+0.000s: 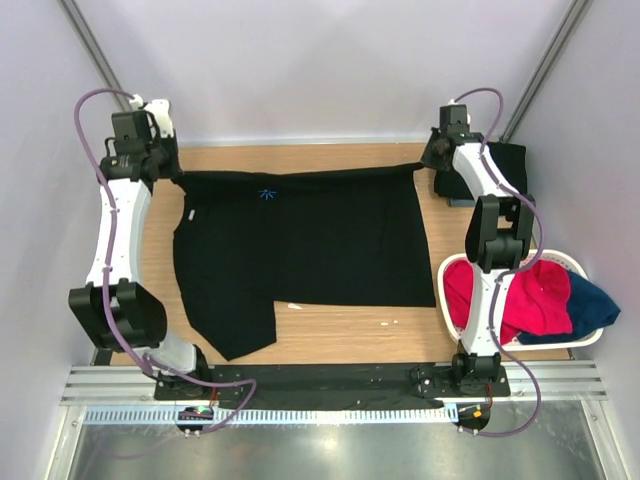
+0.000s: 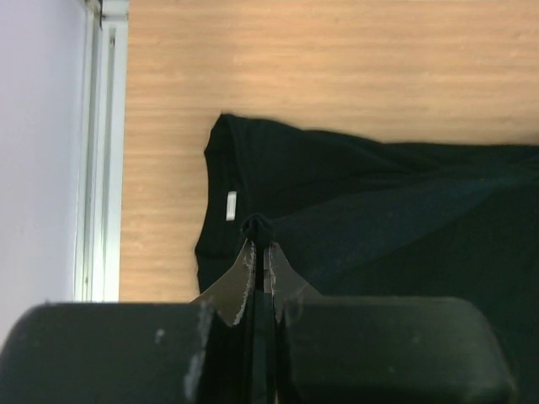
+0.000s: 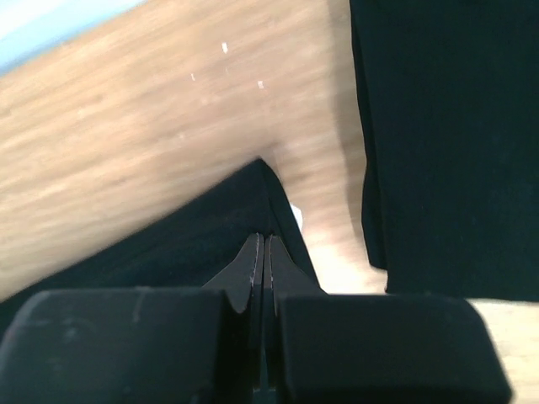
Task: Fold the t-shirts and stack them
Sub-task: Fold the tshirt
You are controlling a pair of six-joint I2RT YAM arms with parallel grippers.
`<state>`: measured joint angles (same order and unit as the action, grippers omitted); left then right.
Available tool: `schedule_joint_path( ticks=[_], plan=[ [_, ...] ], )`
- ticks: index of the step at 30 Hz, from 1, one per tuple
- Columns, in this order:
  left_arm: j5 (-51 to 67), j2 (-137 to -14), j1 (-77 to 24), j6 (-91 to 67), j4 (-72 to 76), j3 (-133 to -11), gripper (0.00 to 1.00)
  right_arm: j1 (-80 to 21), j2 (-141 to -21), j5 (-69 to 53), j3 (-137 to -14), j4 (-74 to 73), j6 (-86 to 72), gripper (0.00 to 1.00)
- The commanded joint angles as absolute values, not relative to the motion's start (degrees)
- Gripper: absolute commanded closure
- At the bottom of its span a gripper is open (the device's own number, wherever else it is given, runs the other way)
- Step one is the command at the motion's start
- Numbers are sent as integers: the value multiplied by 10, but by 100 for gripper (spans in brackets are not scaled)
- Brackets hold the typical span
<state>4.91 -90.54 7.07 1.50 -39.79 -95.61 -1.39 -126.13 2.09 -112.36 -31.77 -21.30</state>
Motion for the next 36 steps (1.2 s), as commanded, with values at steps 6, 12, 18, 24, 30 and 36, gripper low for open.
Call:
schedule_joint_path(
  ticks=[6, 12, 18, 24, 30, 36],
  plan=[
    [19, -834, 69, 64, -399, -827, 100, -10, -1180, 18, -1027, -307, -201, 99],
    [11, -826, 69, 58, -388, -776, 100, -10, -1173, 13, -977, -307, -203, 99],
    [12, -823, 69, 44, -384, -723, 100, -10, -1159, 17, -933, -311, -202, 99],
    [25, -819, 63, 33, -384, -687, 100, -9, -1158, 18, -904, -311, -203, 99],
    [32, -797, 56, 32, -399, -657, 100, -9, -1170, 18, -915, -323, -200, 99],
    [44, -777, 53, 7, -436, -672, 56, -10, -1168, 3, -943, -360, -192, 72]
  ],
)
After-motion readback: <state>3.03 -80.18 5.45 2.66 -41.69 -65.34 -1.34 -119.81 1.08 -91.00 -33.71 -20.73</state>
